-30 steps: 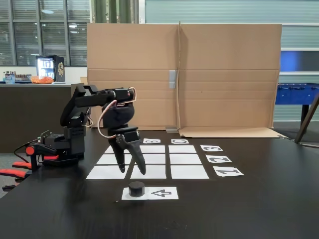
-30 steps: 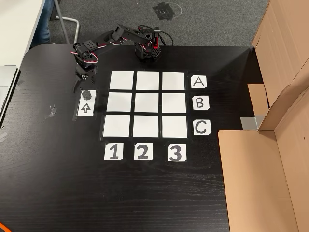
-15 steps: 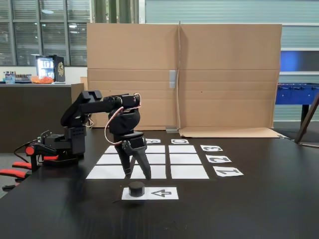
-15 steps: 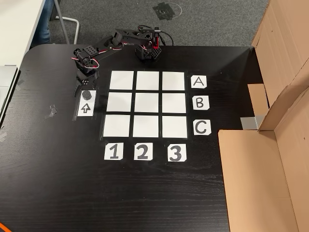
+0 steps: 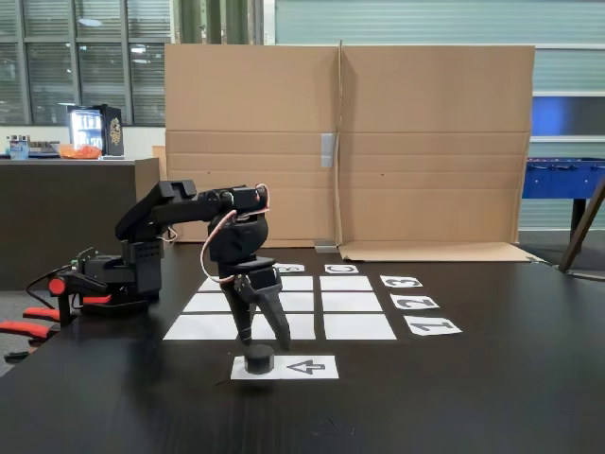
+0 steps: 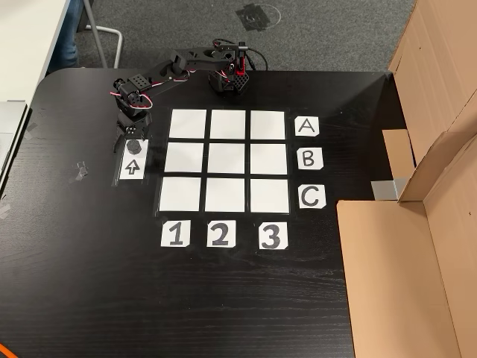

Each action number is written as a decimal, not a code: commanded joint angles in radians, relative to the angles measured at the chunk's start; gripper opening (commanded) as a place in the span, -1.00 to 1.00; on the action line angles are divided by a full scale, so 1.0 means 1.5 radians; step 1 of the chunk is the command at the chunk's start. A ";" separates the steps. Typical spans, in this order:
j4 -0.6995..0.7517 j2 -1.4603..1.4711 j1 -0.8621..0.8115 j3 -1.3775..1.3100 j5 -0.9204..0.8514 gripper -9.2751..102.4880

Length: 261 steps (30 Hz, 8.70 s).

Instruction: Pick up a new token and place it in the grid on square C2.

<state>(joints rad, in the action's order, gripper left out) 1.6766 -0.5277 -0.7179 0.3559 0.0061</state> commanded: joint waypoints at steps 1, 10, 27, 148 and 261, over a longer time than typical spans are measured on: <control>-0.006 -0.005 -0.002 -0.027 0.006 -0.05; -0.008 0.002 -0.007 -0.032 0.018 -0.05; -0.008 0.036 -0.011 -0.069 0.033 -0.59; -0.099 0.007 0.539 -0.075 0.192 -0.85; -0.456 -1.452 -0.276 1.265 -0.051 -0.85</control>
<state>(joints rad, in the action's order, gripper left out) 1.0032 -2.6139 -1.0907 2.2074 -0.0552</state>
